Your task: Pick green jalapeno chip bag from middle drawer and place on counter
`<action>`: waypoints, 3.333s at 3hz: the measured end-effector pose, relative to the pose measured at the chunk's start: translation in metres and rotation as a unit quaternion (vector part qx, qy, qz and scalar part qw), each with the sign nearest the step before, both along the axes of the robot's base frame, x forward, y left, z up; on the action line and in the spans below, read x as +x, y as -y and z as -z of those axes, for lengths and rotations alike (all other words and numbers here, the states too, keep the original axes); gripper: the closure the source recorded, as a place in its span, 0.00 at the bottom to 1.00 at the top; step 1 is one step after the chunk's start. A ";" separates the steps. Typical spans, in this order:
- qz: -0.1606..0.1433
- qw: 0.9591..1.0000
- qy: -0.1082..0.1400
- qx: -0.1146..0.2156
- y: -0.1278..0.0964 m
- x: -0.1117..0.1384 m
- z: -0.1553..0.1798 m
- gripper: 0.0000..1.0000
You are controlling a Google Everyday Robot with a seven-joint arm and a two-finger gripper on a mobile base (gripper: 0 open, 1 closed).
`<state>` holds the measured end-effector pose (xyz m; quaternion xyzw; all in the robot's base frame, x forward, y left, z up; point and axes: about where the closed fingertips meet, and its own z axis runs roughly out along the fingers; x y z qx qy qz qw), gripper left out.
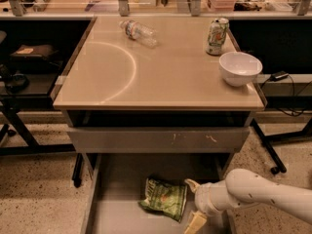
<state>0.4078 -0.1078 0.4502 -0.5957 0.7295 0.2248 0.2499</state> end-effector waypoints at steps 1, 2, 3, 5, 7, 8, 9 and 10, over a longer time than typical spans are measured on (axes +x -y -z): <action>-0.005 0.999 0.006 0.031 -0.023 0.012 0.028 0.00; -0.005 0.999 0.008 0.050 -0.042 0.025 0.048 0.00; 0.001 0.998 0.004 0.060 -0.053 0.036 0.065 0.00; 0.013 1.000 0.011 0.026 -0.058 0.053 0.087 0.00; 0.014 1.000 0.012 0.024 -0.058 0.054 0.088 0.42; 0.014 1.000 0.012 0.024 -0.058 0.054 0.088 0.64; 0.014 1.000 0.011 0.024 -0.058 0.054 0.088 0.89; 0.011 1.000 0.008 0.023 -0.060 0.053 0.088 1.00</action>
Offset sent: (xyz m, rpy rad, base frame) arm 0.0430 0.0656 -0.0721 0.1467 -0.0236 0.0055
